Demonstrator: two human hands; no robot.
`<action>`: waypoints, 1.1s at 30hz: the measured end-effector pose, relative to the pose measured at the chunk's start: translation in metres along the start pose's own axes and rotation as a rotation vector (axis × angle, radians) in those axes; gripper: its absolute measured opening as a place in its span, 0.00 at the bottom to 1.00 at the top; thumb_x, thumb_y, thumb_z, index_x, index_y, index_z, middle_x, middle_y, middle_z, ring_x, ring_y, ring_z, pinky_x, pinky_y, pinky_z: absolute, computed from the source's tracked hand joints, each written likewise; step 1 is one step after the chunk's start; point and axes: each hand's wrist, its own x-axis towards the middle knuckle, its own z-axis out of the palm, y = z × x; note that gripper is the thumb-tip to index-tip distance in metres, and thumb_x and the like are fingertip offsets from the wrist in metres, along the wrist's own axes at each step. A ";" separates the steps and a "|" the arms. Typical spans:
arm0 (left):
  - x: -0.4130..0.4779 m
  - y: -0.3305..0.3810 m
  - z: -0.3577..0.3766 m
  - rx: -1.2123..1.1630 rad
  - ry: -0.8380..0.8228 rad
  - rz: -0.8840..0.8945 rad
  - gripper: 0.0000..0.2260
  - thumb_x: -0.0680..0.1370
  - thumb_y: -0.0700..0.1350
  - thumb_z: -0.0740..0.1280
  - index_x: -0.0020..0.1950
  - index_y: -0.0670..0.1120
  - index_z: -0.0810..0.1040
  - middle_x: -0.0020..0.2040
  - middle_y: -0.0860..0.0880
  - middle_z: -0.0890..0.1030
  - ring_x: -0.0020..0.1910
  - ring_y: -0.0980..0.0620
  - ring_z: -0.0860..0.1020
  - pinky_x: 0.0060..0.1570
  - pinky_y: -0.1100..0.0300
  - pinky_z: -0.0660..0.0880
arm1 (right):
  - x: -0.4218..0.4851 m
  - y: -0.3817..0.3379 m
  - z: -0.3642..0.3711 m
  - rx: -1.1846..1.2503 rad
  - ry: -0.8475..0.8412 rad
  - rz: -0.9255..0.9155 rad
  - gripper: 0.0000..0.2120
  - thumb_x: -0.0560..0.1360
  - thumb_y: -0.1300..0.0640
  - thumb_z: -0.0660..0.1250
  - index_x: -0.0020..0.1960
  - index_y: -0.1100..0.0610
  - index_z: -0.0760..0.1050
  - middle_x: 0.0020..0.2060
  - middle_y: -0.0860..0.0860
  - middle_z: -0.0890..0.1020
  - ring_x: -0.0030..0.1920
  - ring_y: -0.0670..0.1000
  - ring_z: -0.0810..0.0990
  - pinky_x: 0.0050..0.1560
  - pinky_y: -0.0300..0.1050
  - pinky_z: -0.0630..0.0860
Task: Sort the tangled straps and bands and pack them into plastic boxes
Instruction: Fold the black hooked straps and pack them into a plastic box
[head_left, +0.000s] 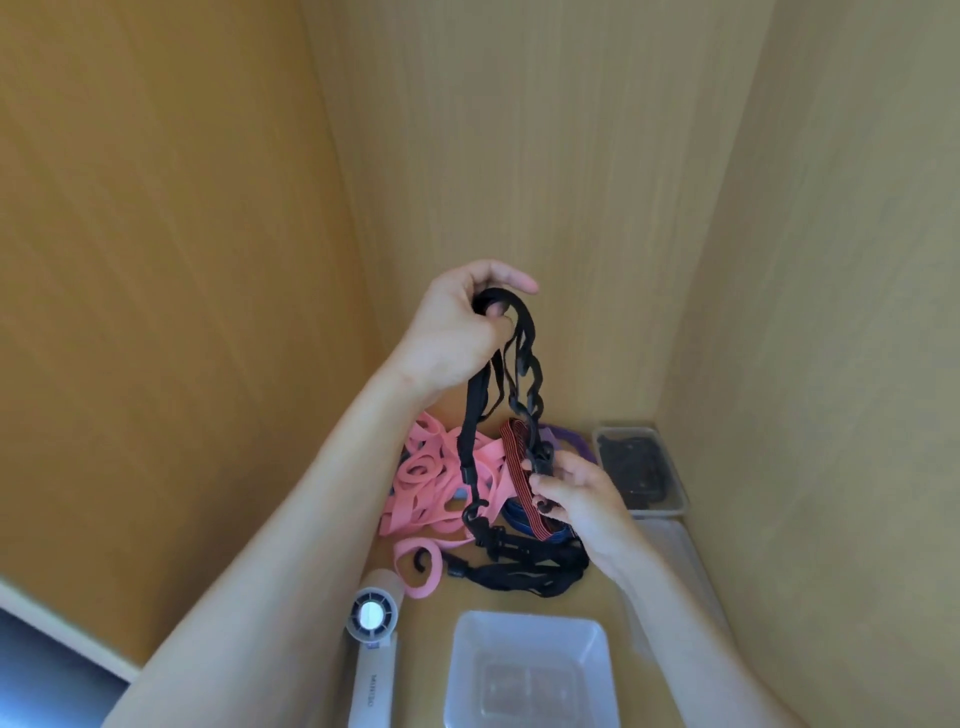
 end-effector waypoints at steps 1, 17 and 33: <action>-0.001 0.004 0.001 0.025 -0.017 0.017 0.21 0.72 0.24 0.59 0.52 0.46 0.81 0.34 0.51 0.66 0.36 0.50 0.65 0.38 0.62 0.67 | 0.001 0.000 0.002 -0.067 -0.018 -0.036 0.08 0.79 0.62 0.67 0.52 0.53 0.83 0.45 0.51 0.86 0.49 0.51 0.83 0.61 0.53 0.77; -0.001 0.021 0.009 0.075 -0.029 0.053 0.21 0.72 0.24 0.57 0.54 0.44 0.80 0.35 0.48 0.65 0.31 0.54 0.64 0.32 0.65 0.66 | 0.015 0.007 0.033 -0.103 -0.257 -0.073 0.09 0.81 0.65 0.64 0.49 0.67 0.82 0.46 0.53 0.86 0.49 0.46 0.84 0.53 0.33 0.75; -0.018 -0.061 0.000 0.123 0.100 -0.182 0.21 0.72 0.25 0.54 0.53 0.43 0.80 0.29 0.52 0.65 0.24 0.55 0.60 0.26 0.62 0.60 | 0.019 0.023 -0.025 -1.146 -0.065 -0.188 0.15 0.81 0.52 0.66 0.38 0.57 0.71 0.47 0.48 0.73 0.43 0.54 0.75 0.48 0.51 0.74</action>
